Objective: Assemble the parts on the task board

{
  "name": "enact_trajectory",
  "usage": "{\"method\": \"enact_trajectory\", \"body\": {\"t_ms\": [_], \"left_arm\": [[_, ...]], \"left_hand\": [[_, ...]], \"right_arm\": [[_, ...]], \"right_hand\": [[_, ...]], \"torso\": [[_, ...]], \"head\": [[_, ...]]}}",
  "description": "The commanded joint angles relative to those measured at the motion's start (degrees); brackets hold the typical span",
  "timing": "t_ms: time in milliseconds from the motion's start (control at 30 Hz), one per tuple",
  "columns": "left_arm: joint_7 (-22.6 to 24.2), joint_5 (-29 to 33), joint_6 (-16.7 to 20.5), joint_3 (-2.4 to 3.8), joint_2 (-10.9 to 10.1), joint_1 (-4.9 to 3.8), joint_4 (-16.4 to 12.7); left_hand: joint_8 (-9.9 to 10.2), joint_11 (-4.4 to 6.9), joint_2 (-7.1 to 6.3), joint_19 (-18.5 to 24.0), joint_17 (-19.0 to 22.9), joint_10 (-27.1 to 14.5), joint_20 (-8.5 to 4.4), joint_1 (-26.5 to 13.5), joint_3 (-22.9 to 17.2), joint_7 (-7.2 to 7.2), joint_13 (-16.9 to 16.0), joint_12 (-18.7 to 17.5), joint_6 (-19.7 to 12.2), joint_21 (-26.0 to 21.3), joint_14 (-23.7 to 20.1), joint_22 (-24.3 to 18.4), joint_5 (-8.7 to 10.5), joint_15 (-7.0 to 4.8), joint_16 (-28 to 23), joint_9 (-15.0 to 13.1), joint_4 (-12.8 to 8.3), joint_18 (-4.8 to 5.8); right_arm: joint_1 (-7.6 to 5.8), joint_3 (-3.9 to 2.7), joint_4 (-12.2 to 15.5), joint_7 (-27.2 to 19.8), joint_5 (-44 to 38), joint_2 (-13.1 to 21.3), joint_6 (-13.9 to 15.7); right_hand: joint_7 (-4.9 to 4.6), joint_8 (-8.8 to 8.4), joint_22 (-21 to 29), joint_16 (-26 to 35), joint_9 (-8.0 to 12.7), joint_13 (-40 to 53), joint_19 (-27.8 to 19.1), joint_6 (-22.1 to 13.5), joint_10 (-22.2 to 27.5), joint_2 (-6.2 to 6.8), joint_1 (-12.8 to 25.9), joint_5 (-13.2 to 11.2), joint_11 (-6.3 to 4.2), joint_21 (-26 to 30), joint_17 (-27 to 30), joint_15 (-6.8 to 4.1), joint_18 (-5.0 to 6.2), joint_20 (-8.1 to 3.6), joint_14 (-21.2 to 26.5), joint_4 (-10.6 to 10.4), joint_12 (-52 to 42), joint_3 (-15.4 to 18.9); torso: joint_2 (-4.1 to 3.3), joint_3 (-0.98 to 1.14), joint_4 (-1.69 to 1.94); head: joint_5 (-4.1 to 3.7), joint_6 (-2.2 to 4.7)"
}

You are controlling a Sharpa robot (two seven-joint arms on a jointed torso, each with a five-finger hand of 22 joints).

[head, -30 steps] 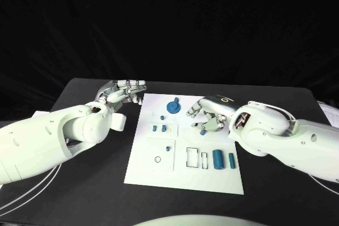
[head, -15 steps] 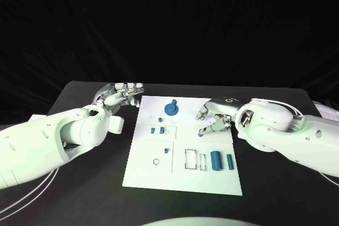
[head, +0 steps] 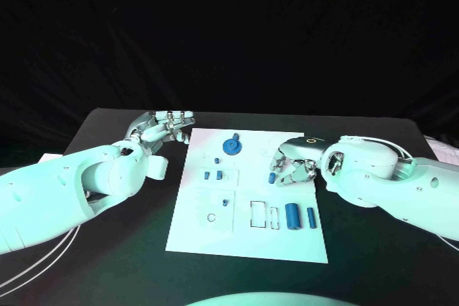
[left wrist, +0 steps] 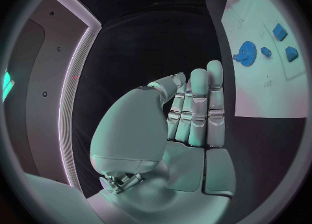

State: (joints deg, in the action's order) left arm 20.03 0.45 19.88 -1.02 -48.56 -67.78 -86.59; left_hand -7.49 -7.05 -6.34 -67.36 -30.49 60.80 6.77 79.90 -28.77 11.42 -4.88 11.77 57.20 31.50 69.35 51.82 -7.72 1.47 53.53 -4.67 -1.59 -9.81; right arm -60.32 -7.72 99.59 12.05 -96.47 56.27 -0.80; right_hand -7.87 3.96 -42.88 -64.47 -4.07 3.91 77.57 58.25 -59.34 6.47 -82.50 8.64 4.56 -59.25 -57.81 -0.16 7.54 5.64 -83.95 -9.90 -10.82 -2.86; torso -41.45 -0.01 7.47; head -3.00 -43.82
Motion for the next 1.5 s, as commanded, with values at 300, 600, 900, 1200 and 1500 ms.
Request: {"method": "enact_trajectory", "body": {"t_ms": [300,600,900,1200,1500], "left_arm": [[0.35,0.22,-0.76,0.00,0.21,-0.01,0.15],[0.22,0.22,-0.88,-0.01,0.25,0.00,0.18],[0.10,0.22,-1.02,-0.01,0.19,0.00,0.25],[-0.09,0.22,-1.18,-0.02,0.18,0.00,0.24],[-0.32,0.22,-1.42,-0.02,0.28,0.00,0.32]], "left_hand": [[-0.25,-0.03,0.08,-0.22,0.08,-0.36,0.26,-0.68,0.38,-0.04,0.03,0.24,-0.24,-0.09,-0.33,0.03,-0.10,0.15,0.37,0.10,0.04,-0.59],[-0.25,-0.03,0.08,-0.22,0.08,-0.36,0.26,-0.68,0.38,-0.04,0.03,0.24,-0.24,-0.09,-0.33,0.03,-0.10,0.15,0.37,0.10,0.04,-0.59],[-0.25,-0.03,0.08,-0.22,0.08,-0.36,0.26,-0.68,0.38,-0.04,0.03,0.24,-0.24,-0.09,-0.33,0.03,-0.10,0.15,0.37,0.10,0.04,-0.59],[-0.25,-0.03,0.08,-0.22,0.08,-0.36,0.26,-0.68,0.38,-0.04,0.03,0.24,-0.24,-0.09,-0.33,0.03,-0.10,0.15,0.37,0.10,0.04,-0.59],[-0.35,0.01,0.18,-0.21,0.14,-0.40,0.27,-0.75,0.39,-0.09,0.03,0.40,-0.24,-0.15,-0.33,-0.01,-0.14,0.14,0.41,0.11,0.04,-0.61]], "right_arm": [[0.63,-0.02,0.33,-2.11,1.09,-0.31,2.20],[1.00,-0.02,0.07,-2.47,1.35,-0.91,2.40],[1.21,-0.02,0.01,-2.18,0.85,-1.15,1.62],[1.30,-0.02,-0.29,-0.62,-3.73,-1.52,-0.07],[1.34,-0.02,0.51,-0.96,-3.78,-1.68,4.27]], "right_hand": [[0.01,0.13,-1.29,-1.56,-0.02,-0.18,0.92,2.08,-2.94,-2.55,-2.04,-0.08,-0.10,-1.09,-1.10,-0.60,0.43,-0.59,-1.53,0.74,-0.08,-2.07],[0.00,-0.07,-1.67,-1.99,0.07,-0.23,1.10,2.51,-4.16,-3.09,-2.83,-0.77,-0.19,-1.39,-1.37,-0.67,0.36,-0.69,-1.56,0.96,0.60,-3.47],[0.48,0.59,-3.69,-3.50,-0.25,-0.07,1.75,5.16,-7.55,-4.19,-5.22,-2.50,-0.86,-2.87,-2.84,-1.29,0.06,-1.23,-1.82,1.99,1.45,-7.42],[0.74,0.94,-5.10,-4.47,-0.44,0.05,1.96,7.23,-10.33,-3.98,-6.17,-3.40,-1.37,-3.94,-3.73,-1.62,-0.19,-1.77,-1.82,3.72,2.83,-12.04],[0.42,0.68,-5.73,-4.94,-0.40,0.15,1.93,7.72,-11.46,-3.82,-6.48,-4.32,-1.24,-4.47,-4.13,-1.59,-0.27,-1.85,-1.79,5.57,4.16,-16.46]], "torso": [[0.02,-0.07,0.07],[0.02,-0.08,0.12],[0.04,-0.09,0.06],[0.09,-0.07,0.05],[0.14,-0.08,0.05]], "head": [[-0.22,-0.14],[-0.20,-0.20],[-0.11,-0.34],[-0.13,-0.45],[-0.23,-0.30]]}}
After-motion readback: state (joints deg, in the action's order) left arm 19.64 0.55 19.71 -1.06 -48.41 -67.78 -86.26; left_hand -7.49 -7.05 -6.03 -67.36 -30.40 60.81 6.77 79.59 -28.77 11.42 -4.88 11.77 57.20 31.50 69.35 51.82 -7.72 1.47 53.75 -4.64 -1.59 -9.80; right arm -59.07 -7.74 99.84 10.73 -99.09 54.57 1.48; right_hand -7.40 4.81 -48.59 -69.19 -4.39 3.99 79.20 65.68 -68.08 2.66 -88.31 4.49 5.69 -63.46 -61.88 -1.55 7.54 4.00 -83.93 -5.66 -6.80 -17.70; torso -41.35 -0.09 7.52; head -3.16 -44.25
